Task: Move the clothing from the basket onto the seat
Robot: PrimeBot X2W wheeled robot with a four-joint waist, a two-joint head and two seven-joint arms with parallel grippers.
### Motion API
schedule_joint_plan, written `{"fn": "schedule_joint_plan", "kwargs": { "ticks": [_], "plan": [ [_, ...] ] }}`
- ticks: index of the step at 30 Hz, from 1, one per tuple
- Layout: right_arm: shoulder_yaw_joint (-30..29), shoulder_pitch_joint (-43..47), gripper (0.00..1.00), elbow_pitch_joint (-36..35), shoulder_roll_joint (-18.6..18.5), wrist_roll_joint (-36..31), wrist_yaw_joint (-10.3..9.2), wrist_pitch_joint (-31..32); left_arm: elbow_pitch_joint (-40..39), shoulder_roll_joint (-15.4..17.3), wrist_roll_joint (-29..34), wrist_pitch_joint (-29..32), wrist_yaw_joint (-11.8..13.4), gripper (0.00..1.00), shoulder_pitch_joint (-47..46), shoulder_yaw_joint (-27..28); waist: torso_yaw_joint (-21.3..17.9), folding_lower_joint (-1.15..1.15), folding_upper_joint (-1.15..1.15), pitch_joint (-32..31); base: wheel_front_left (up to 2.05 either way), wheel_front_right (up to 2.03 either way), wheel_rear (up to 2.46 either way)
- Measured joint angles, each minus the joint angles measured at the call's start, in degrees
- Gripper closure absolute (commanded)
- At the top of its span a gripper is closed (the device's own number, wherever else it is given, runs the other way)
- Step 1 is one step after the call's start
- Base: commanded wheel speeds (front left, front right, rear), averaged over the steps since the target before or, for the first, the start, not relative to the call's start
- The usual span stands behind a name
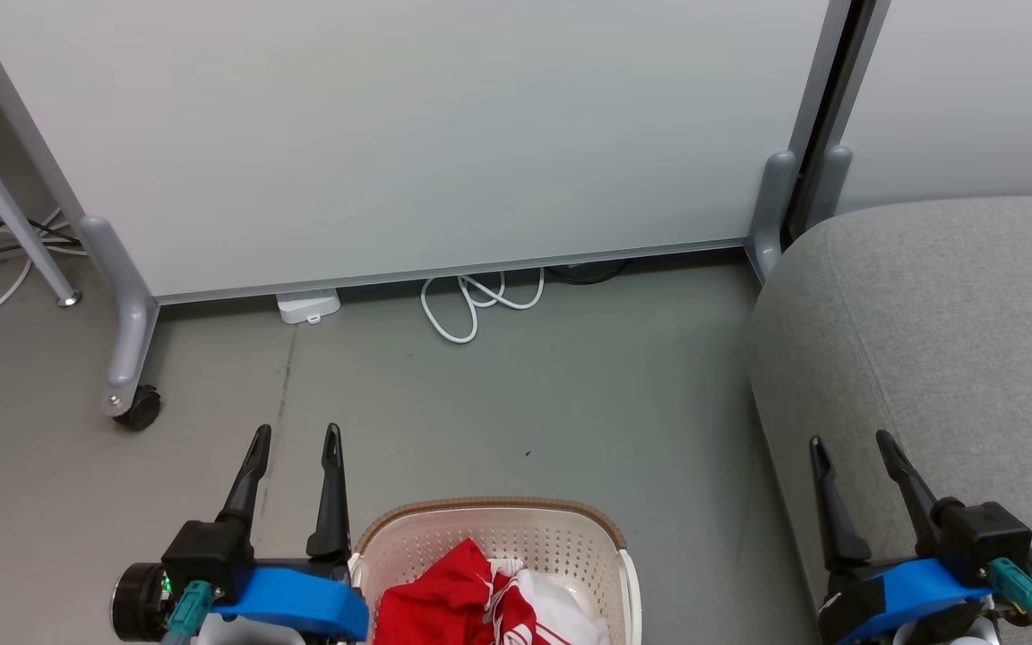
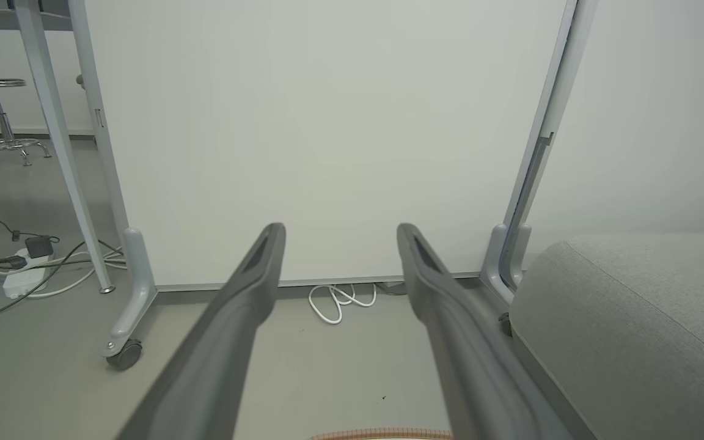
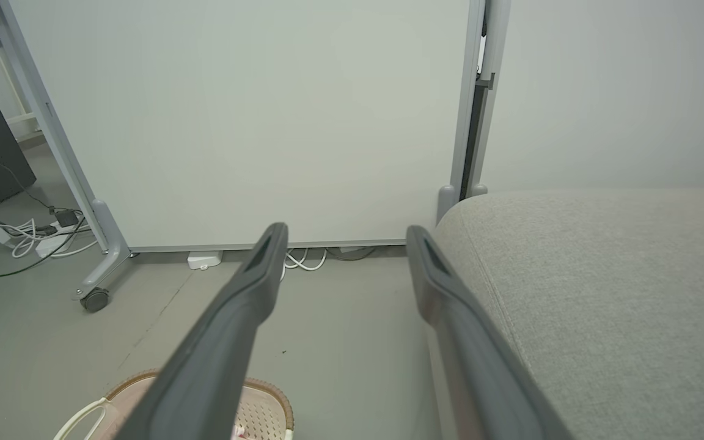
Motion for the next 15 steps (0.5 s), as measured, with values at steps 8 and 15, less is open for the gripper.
{"fn": "schedule_joint_plan", "kwargs": {
  "ticks": [8,15],
  "plan": [
    [0.03,-0.14,0.00,0.48,-0.01,-0.33,0.01,-0.51,0.33,-0.22,0.82,-0.16,-0.05,0.00,-0.10,0.41,0.00,0.00,0.00,-0.23,0.00,0.00,0.00],
    [0.04,-0.16,0.00,0.76,-0.01,0.16,0.01,-0.81,0.43,-0.32,0.82,-0.16,-0.15,0.00,-0.10,0.80,-0.05,0.00,0.00,-0.16,0.00,0.00,0.00]
  ]
}}
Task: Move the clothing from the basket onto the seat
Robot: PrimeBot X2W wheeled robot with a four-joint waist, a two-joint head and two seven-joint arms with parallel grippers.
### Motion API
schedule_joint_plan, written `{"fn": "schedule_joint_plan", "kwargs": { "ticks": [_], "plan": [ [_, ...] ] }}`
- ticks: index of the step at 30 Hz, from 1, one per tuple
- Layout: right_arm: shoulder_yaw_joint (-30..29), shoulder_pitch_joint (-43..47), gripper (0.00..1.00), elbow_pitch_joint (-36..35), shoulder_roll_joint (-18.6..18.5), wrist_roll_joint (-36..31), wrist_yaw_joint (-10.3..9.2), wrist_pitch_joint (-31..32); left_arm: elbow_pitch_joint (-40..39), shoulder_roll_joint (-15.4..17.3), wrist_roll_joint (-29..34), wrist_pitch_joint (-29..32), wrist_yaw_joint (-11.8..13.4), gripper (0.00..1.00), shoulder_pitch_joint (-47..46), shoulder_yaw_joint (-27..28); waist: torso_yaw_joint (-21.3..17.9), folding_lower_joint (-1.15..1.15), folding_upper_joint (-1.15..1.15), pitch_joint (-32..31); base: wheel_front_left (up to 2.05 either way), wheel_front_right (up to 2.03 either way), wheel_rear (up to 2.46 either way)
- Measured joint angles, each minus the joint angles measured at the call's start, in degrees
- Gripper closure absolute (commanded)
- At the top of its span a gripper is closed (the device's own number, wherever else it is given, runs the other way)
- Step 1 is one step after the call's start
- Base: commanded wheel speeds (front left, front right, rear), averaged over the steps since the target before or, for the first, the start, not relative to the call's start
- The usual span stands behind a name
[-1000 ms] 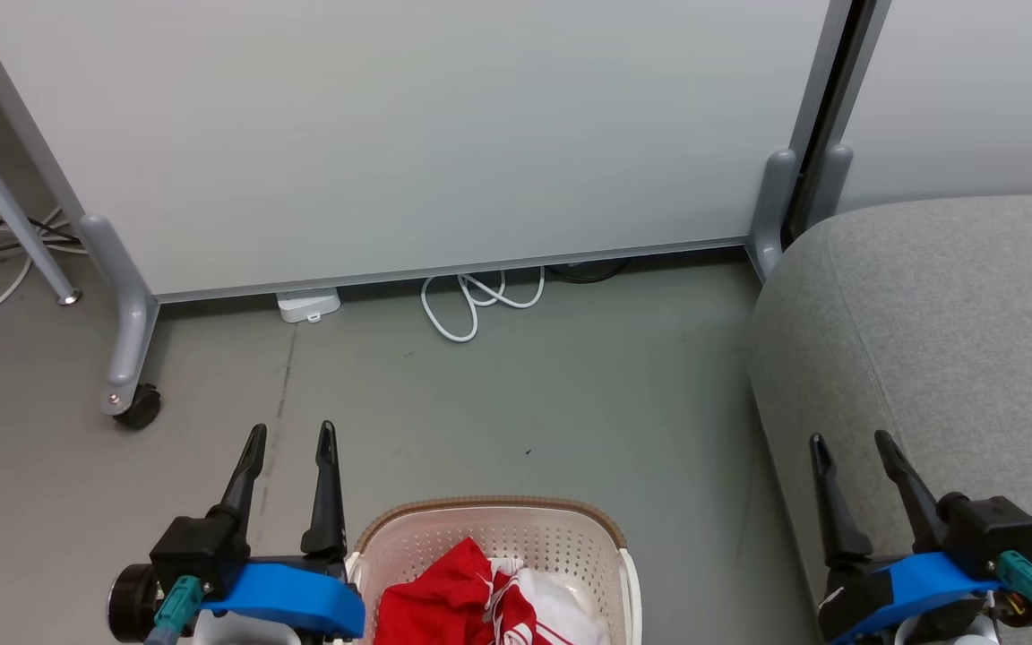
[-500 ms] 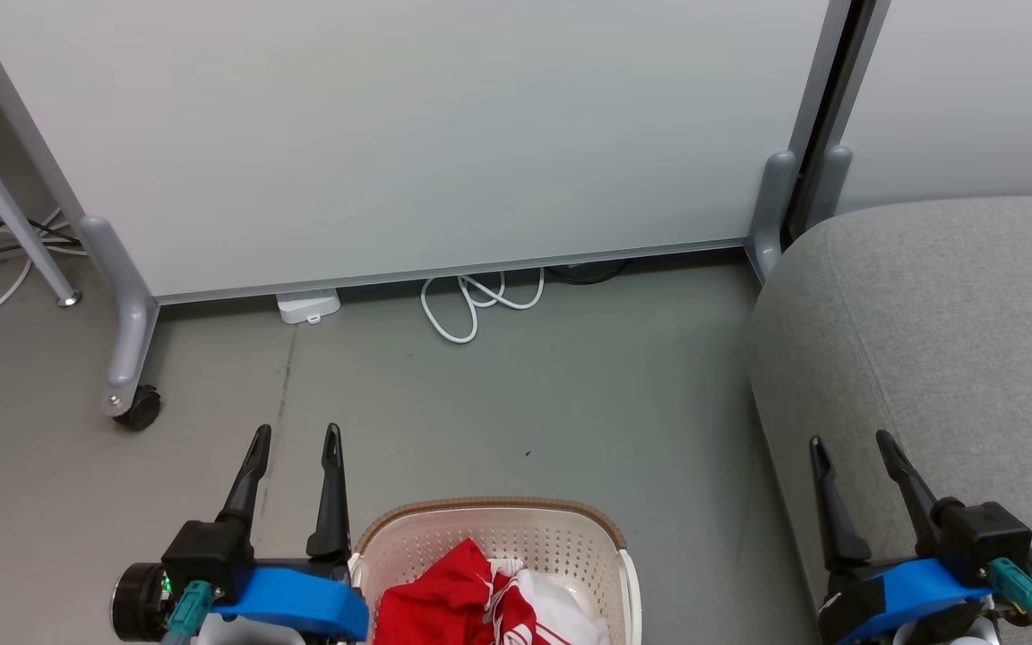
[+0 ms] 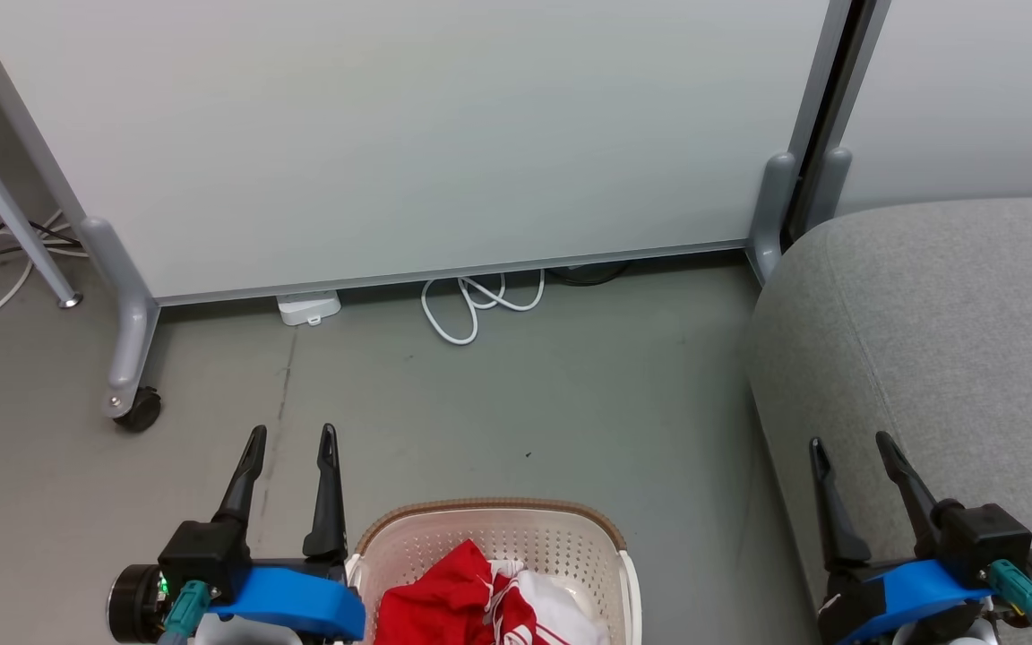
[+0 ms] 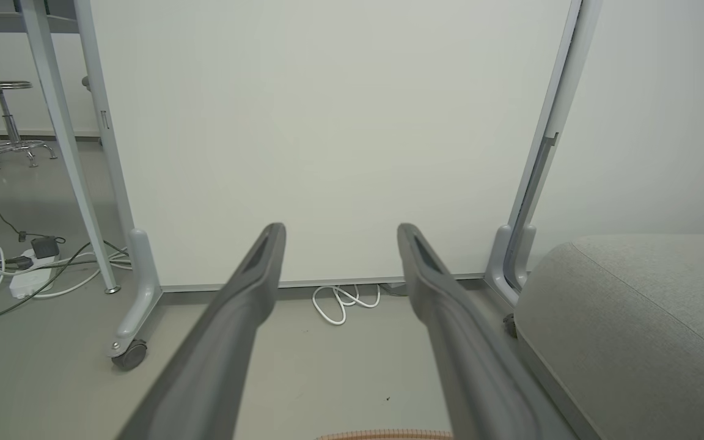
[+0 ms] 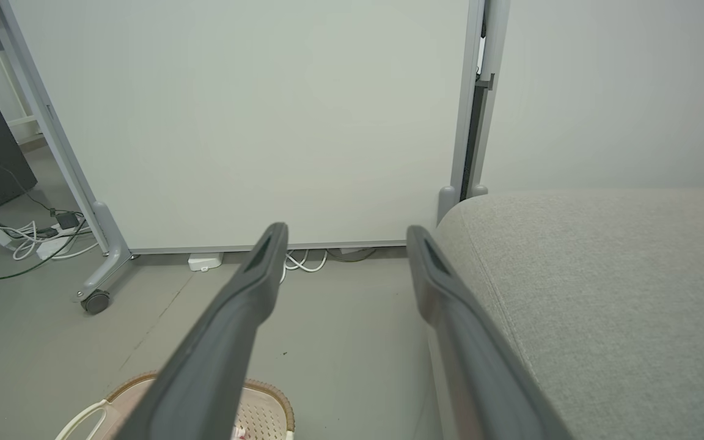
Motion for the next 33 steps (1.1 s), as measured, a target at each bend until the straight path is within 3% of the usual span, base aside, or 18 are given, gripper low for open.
{"fn": "schedule_joint_plan", "kwargs": {
  "ticks": [10,18,33],
  "plan": [
    [0.57,-0.05,0.00,-0.31,-0.01,-1.26,0.03,0.34,0.90,-0.13,0.68,0.00,0.10,0.00,0.07,0.22,-0.95,0.00,0.00,1.04,0.00,0.00,0.00],
    [1.36,-2.40,0.00,-3.69,-0.03,-3.83,0.04,1.83,4.75,-0.18,1.08,-0.02,-0.20,0.00,-2.91,0.33,-2.86,0.00,0.00,6.53,0.00,0.00,0.00],
    [4.52,-8.15,0.00,-8.28,-0.11,-1.99,0.04,0.90,24.18,2.85,4.61,-0.07,-1.88,0.00,-15.43,-1.70,-10.58,0.01,0.00,22.33,0.00,0.00,0.00]
  ]
}}
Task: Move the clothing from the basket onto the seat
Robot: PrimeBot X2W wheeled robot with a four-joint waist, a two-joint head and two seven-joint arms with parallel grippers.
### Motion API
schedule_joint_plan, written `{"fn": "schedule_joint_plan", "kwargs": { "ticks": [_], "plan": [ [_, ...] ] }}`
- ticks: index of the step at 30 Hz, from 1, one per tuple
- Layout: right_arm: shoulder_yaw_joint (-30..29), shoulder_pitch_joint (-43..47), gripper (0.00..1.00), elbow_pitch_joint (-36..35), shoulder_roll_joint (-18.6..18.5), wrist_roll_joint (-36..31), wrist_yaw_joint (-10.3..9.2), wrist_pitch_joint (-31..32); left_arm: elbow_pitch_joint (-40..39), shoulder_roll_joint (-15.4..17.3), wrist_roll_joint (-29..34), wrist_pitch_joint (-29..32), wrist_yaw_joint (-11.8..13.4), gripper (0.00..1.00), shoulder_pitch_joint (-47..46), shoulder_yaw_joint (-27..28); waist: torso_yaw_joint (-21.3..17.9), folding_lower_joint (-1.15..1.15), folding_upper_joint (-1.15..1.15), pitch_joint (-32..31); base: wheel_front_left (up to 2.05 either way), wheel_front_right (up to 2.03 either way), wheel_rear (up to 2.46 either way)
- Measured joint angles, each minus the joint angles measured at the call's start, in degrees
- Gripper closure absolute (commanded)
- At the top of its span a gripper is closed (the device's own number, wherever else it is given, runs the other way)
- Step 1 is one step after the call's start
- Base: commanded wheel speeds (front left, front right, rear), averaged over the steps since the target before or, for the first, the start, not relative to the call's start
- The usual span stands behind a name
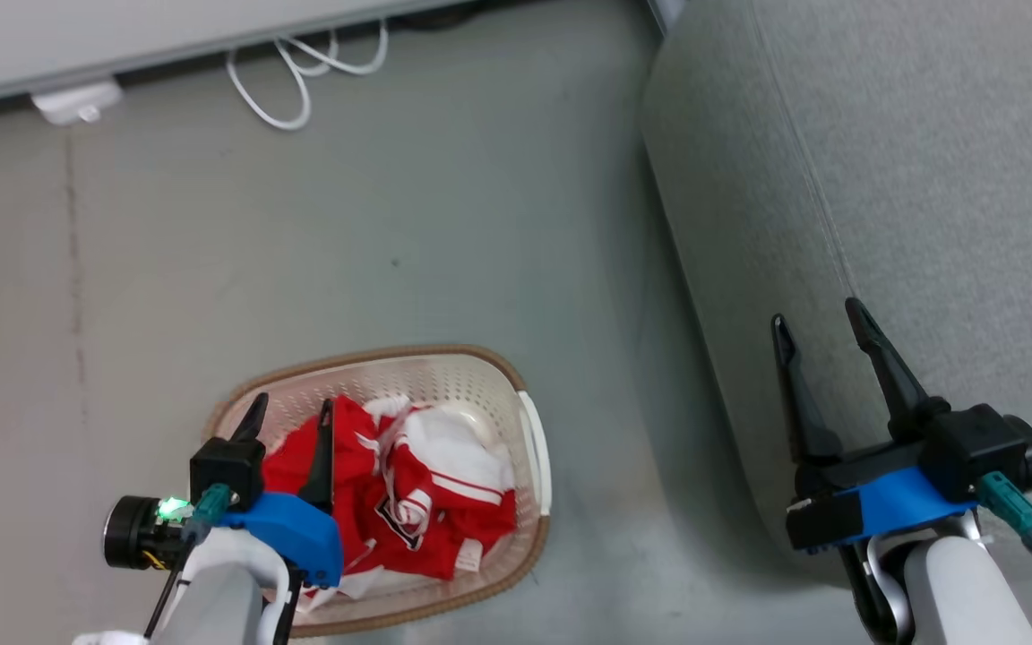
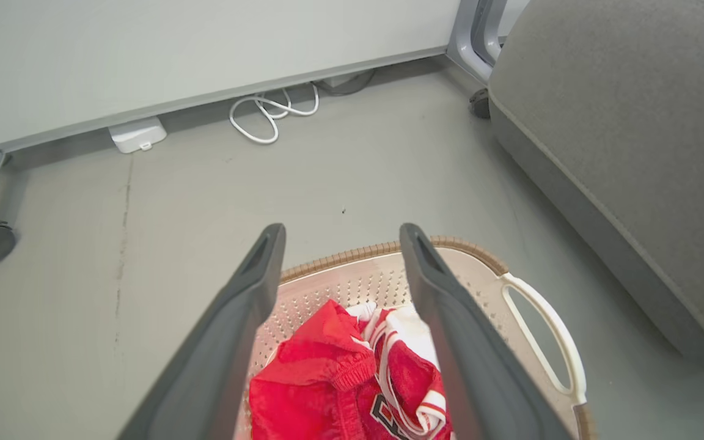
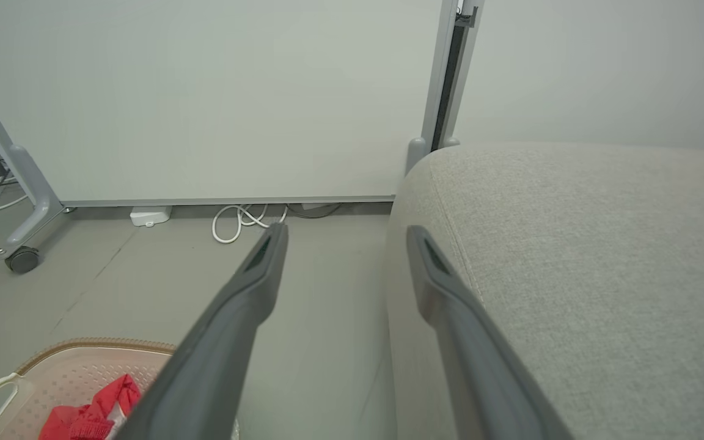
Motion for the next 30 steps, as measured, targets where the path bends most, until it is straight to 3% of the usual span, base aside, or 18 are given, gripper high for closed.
{"fn": "schedule_joint_plan", "kwargs": {
  "ticks": [10,19,26,30],
  "plan": [
    [1.94,-2.40,0.00,-0.53,-0.03,3.03,0.00,-1.41,15.72,3.01,2.48,3.43,-1.07,0.00,-9.84,-3.46,-5.25,0.01,0.00,10.56,0.00,0.00,0.00],
    [3.23,-3.93,0.00,-1.47,-0.02,5.55,0.00,-1.67,23.88,5.08,4.34,5.47,-1.53,0.00,-15.83,-6.65,-7.38,0.00,0.00,18.23,0.00,0.00,0.00],
    [3.48,-4.43,0.00,-2.86,-0.02,6.24,0.00,-1.71,26.85,6.84,6.66,5.15,1.77,0.00,-19.80,-8.61,-8.01,0.00,0.00,21.86,0.00,0.00,0.00],
    [4.03,-4.76,0.00,-2.86,-0.02,6.60,0.00,-1.71,28.36,7.03,7.80,5.30,2.04,0.00,-21.77,-10.28,-7.84,0.00,0.00,23.05,0.00,0.00,0.00]
  ]
}}
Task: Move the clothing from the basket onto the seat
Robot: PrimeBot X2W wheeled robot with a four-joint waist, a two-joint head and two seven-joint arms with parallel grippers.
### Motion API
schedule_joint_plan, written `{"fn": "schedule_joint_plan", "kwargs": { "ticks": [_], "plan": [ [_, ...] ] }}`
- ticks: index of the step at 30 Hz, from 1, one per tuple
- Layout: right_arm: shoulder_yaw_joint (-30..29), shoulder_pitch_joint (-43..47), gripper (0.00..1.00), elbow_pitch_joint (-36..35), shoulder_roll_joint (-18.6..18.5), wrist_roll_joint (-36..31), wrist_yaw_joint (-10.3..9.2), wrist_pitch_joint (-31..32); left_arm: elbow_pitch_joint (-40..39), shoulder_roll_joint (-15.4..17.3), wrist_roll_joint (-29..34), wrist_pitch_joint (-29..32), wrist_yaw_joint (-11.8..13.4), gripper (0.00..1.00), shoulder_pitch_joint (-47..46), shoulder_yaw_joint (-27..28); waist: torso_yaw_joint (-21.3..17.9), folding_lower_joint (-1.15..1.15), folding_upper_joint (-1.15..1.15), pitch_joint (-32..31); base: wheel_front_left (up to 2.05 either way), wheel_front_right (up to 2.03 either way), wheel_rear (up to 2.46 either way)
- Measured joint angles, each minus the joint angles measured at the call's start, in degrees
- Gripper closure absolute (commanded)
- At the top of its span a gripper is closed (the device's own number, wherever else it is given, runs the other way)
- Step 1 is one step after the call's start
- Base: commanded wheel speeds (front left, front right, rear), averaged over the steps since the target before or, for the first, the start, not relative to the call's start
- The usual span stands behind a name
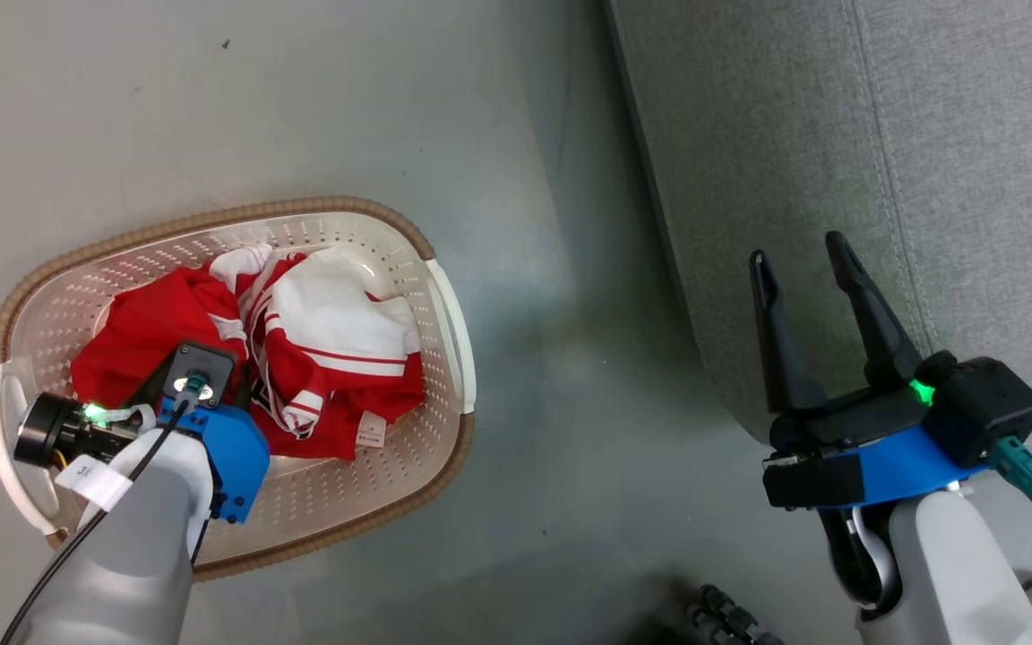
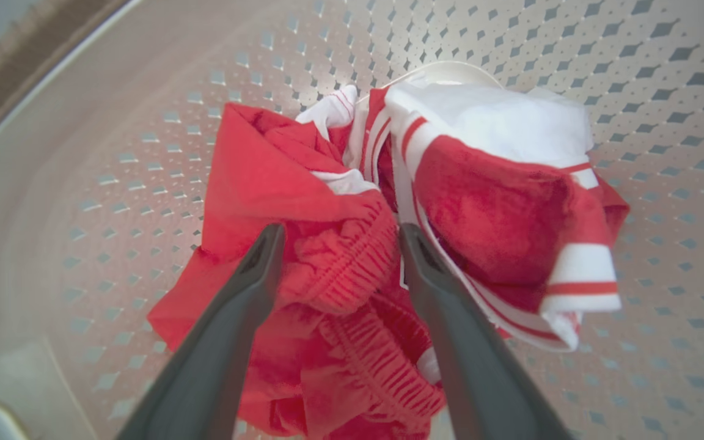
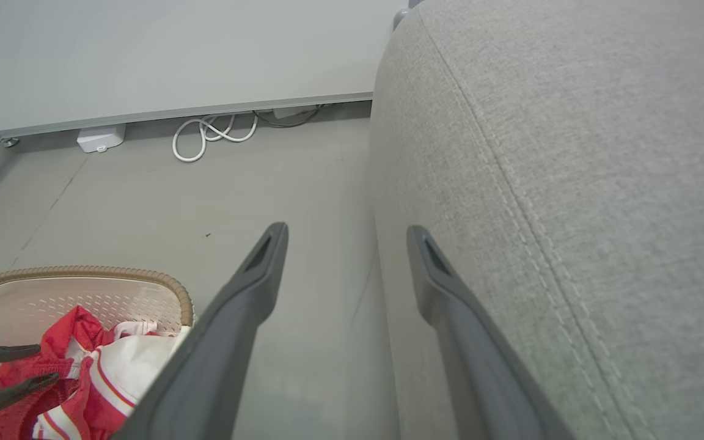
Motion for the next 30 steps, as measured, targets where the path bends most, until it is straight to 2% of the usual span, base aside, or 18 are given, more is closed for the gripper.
{"fn": "schedule_joint_plan", "kwargs": {
  "ticks": [15,16,17,18,19,30],
  "plan": [
    [1.48,-0.72,0.00,-0.31,0.00,1.42,0.00,-0.01,3.35,1.80,5.75,5.16,0.01,0.00,-4.64,-7.36,0.00,0.00,0.00,2.50,0.00,0.00,0.00],
    [1.47,-0.75,0.00,-0.35,0.00,1.66,0.00,-0.01,3.58,1.86,5.70,5.50,0.01,0.13,-5.04,-7.47,-0.07,0.00,0.00,2.78,0.00,0.00,0.00],
    [1.43,-0.76,0.00,-0.37,0.00,1.94,0.00,-0.01,3.64,1.89,5.63,5.54,0.04,0.51,-5.23,-7.49,-0.09,0.00,0.00,2.90,0.00,0.00,0.00],
    [1.38,-0.77,0.00,-0.38,0.00,2.00,0.00,-0.01,3.65,1.88,5.45,5.16,0.21,0.66,-5.43,-7.49,-0.11,0.00,0.00,2.99,0.00,0.00,0.00],
    [1.35,-0.80,0.00,-0.38,0.00,2.00,0.00,-0.01,3.66,1.86,5.30,5.02,0.27,1.00,-5.64,-7.55,-0.11,0.00,0.00,3.06,0.00,0.00,0.00],
    [1.32,-1.31,0.00,-0.19,0.00,2.38,0.00,-0.01,4.11,0.51,3.09,3.34,0.15,1.00,-6.01,-7.42,0.54,-0.01,0.00,2.47,0.00,0.00,0.00]
  ]
}}
